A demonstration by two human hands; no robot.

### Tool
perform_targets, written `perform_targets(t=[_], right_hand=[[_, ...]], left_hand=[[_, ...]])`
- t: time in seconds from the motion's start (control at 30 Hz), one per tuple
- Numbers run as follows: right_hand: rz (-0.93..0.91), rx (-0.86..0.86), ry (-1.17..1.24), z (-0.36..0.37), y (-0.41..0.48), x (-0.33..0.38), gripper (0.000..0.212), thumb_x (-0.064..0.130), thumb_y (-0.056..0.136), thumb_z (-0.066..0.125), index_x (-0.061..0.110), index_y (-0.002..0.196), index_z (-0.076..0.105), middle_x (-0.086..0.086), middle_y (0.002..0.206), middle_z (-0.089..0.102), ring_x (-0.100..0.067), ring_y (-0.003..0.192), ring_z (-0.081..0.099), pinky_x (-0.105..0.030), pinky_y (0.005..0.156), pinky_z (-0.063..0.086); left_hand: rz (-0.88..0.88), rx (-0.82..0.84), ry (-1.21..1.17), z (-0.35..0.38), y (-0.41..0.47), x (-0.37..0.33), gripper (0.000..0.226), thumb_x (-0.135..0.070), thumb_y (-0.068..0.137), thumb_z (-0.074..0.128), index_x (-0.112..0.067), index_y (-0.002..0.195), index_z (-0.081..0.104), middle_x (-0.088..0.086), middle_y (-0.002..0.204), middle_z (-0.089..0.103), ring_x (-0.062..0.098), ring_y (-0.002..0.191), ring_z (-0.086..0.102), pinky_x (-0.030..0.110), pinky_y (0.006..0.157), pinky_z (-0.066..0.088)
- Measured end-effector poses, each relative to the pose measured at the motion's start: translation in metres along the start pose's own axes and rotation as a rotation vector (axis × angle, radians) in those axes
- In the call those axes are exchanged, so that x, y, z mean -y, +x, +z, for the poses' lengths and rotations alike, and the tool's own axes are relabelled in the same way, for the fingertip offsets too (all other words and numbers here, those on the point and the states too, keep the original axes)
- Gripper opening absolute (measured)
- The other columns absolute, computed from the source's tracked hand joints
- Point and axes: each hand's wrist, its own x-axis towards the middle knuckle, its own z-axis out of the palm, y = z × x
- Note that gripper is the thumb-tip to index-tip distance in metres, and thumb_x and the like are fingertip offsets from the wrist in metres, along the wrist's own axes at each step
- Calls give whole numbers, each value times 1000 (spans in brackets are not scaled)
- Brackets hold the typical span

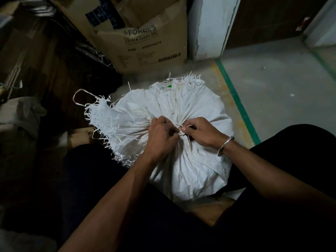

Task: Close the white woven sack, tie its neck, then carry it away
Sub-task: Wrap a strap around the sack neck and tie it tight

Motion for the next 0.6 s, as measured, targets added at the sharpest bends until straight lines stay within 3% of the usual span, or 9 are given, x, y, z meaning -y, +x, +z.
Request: perform_targets(t=[0.1, 0.2, 0.33, 0.47, 0.6], right_hand=[[-9, -24, 20, -1, 0, 1, 22, 26, 94, 64, 8, 90, 76, -15, 84, 75, -27, 76, 69, -49, 78, 55], [4, -20, 32, -3, -1, 2, 26, 30, 93, 64, 6, 89, 74, -22, 84, 73, -25, 72, 67, -52, 77, 55], [-2, -20, -20, -4, -3, 6, 27, 35, 90, 64, 10, 89, 76, -11, 83, 75, -28, 80, 71, -51, 79, 56], [-10, -9, -133, -11, -6, 12, 18, 32, 90, 69, 17, 86, 78, 4, 82, 76, -12, 80, 70, -43, 80, 57], [-50, -76, -364, -22, -6, 27, 14, 34, 79, 71, 23, 84, 79, 7, 84, 77, -12, 81, 70, -34, 75, 57]], left_hand=[[-20, 15, -28, -2, 1, -1, 23, -28, 74, 61, -18, 84, 79, -2, 94, 57, 22, 96, 47, 39, 86, 44], [-53, 33, -61, -4, 3, -2, 9, -26, 79, 70, -21, 80, 77, -1, 95, 57, 22, 101, 47, 35, 87, 42], [-68, 74, 0, -7, 12, -2, 10, -26, 81, 74, -17, 81, 78, 5, 97, 61, 26, 103, 50, 40, 89, 47], [108, 96, 285, -6, 13, -7, 31, -41, 83, 63, -13, 87, 77, 10, 98, 61, 31, 96, 54, 41, 79, 47], [261, 35, 551, 4, 9, -9, 24, -32, 78, 61, -10, 87, 68, 10, 99, 59, 34, 93, 54, 44, 76, 41]])
